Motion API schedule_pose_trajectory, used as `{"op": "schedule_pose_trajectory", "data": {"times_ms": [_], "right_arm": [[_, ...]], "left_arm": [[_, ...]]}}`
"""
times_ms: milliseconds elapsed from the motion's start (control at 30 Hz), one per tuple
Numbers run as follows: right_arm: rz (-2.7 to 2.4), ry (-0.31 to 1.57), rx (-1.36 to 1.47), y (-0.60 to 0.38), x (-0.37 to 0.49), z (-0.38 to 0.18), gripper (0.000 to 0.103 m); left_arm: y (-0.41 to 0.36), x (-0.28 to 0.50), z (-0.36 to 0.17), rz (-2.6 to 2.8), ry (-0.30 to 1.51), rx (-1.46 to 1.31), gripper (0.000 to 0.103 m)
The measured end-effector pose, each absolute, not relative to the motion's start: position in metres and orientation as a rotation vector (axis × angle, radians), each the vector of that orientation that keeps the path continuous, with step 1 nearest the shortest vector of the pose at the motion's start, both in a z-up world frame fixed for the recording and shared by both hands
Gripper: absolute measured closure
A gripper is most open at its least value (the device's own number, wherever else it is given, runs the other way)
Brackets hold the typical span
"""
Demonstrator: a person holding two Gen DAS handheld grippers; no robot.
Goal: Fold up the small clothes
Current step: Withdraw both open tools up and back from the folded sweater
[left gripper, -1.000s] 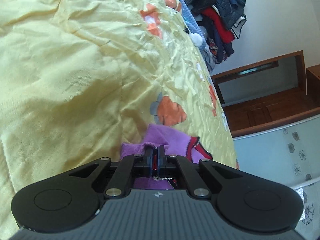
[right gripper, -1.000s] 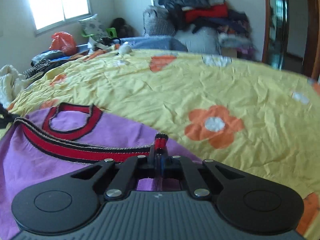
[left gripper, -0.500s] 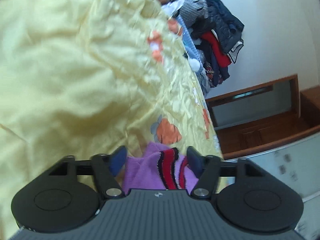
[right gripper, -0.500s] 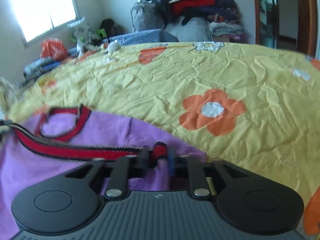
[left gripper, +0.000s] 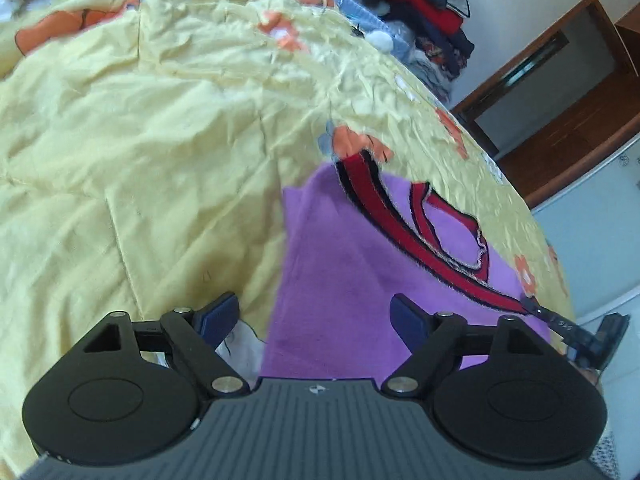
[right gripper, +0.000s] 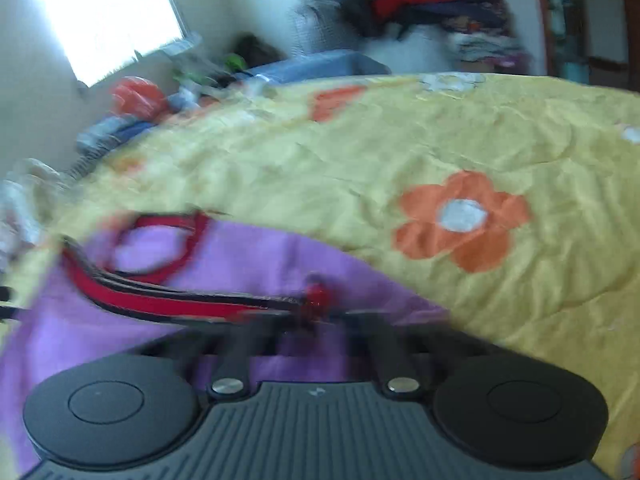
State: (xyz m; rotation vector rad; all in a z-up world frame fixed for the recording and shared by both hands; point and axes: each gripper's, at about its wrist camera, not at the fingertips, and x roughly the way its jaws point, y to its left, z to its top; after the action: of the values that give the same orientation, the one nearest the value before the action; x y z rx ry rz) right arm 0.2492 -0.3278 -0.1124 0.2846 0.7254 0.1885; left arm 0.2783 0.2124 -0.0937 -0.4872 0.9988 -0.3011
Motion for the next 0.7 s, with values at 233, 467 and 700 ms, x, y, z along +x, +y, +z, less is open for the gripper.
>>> {"op": "schedule_pose_trajectory", "data": {"times_ms": [233, 467, 700], "right_arm": [[0.195, 0.712, 0.313, -0.347, 0.183, -0.085, 0.025], [0.280, 0.768, 0.566, -0.365, 0.042, -0.111, 0.024], [0.352, 0.740, 0.722, -0.348, 0.029, -0.130, 0.048]], "left_arm": [[0.234, 0.223, -0.076, -0.416, 0.990, -0.529, 0.020], [0.245, 0.176, -0.098, -0.461, 1.059, -0.587, 0.019], [0.224, 0.182, -0.116, -0.536, 1.091, -0.646, 0.073]]}}
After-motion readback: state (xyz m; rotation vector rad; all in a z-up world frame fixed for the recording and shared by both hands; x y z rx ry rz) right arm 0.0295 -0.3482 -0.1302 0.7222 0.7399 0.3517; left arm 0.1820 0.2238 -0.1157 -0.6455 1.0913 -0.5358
